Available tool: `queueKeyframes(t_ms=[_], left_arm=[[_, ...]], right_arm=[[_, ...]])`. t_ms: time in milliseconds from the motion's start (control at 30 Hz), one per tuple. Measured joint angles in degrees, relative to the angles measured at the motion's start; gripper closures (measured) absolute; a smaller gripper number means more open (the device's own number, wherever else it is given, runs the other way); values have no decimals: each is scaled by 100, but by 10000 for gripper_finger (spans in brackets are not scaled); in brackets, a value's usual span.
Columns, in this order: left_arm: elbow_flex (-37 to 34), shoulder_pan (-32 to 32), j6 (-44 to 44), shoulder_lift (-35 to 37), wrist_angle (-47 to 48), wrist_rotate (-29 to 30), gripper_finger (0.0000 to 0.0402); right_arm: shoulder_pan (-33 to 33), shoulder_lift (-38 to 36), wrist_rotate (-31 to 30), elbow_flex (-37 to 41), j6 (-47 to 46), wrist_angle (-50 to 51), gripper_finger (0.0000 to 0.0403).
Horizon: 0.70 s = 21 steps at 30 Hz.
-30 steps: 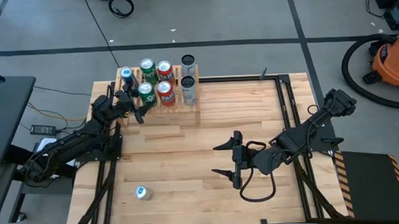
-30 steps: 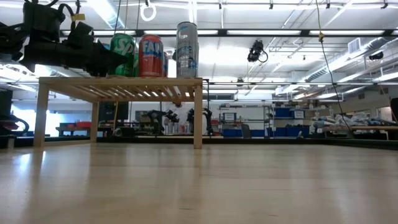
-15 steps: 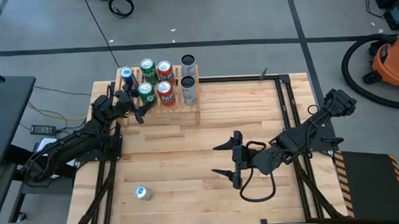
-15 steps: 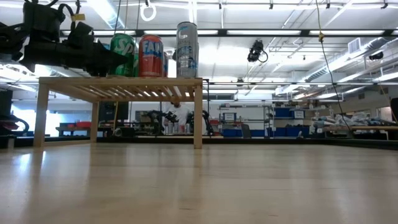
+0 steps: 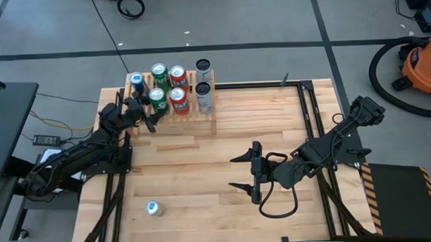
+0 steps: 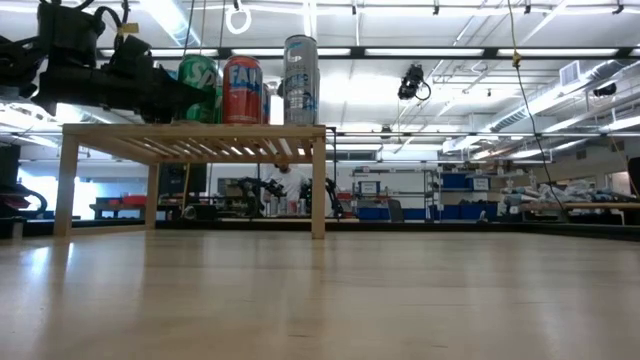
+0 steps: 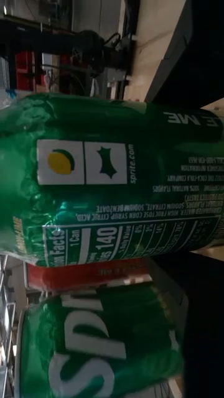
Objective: Place canned beverage on shelf
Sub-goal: Put the green soda can on the shelf
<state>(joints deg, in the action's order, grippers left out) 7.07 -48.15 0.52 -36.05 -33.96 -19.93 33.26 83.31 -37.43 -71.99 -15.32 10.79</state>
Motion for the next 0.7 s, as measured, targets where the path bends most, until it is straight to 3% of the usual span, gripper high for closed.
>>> queueKeyframes(t_ms=[333,567,700], left_arm=[[0,119,-118,-4,-130,25,80],[22,119,14,7,-181,235,14],[20,120,14,4,-167,215,5]], right_arm=[[0,0,2,0,1,0,48],[-1,0,1,0,1,-2,48],[-1,0,2,0,1,-2,48]])
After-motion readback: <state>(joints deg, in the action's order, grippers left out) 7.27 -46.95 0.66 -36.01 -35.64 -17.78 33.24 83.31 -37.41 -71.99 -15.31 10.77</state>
